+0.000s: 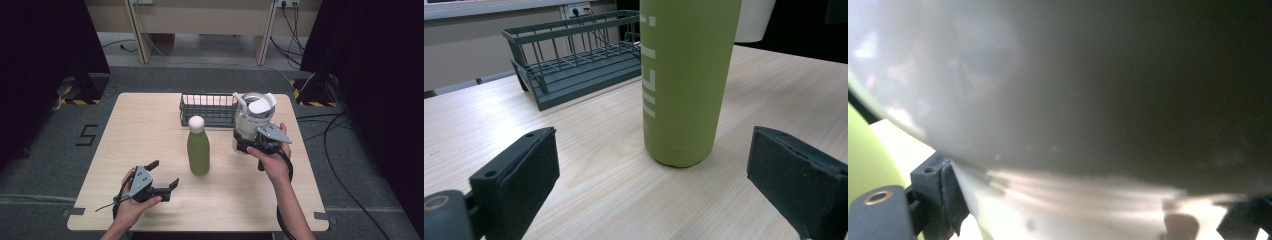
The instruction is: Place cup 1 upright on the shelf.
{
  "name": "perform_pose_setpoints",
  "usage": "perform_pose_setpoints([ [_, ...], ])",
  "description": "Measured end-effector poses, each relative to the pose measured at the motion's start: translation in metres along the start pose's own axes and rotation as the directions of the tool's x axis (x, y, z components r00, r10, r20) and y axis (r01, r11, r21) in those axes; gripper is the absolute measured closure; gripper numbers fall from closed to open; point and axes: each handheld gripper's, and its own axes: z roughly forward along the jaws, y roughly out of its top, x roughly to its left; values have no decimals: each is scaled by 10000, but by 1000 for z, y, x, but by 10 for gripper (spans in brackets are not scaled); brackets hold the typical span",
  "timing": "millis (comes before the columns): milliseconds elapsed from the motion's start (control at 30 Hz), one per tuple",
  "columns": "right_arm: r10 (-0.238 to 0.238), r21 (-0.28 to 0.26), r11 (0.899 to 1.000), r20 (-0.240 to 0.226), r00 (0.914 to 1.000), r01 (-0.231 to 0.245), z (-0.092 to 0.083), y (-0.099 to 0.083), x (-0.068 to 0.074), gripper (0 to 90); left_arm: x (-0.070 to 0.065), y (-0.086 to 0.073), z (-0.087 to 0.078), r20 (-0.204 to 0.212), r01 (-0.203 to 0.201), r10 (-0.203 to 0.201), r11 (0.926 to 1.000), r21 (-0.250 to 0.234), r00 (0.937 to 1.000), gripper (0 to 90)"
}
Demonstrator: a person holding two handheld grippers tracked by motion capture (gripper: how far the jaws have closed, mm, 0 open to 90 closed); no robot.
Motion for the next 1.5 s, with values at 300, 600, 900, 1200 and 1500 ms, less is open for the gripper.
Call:
perform_pose_setpoints([
  [300, -33, -131, 9999, 161, 9999, 35, 12, 11, -4, 110, 0, 0, -1, -6, -17, 17, 10000, 22, 10000, 59],
  [600, 4, -207, 9998, 254, 9997, 1, 22, 22, -7, 110, -1, 0, 0, 37, -33, 33, 10000, 17, 10000, 60],
  [900, -120, -244, 9996, 321, 9994, 128, 30, 33, -9, 110, -2, -1, 0, 63, -68, 67, 10000, 56, 10000, 60],
  [1200, -12, -377, 9993, 575, 9983, 33, 38, 43, -17, 110, -3, -1, 1, 67, -116, 116, 9999, 72, 9999, 60],
  [1500, 90, -483, 9988, 787, 9969, -52, 46, 51, -24, 110, -4, -2, 1, 86, -99, 99, 9999, 83, 9999, 59],
])
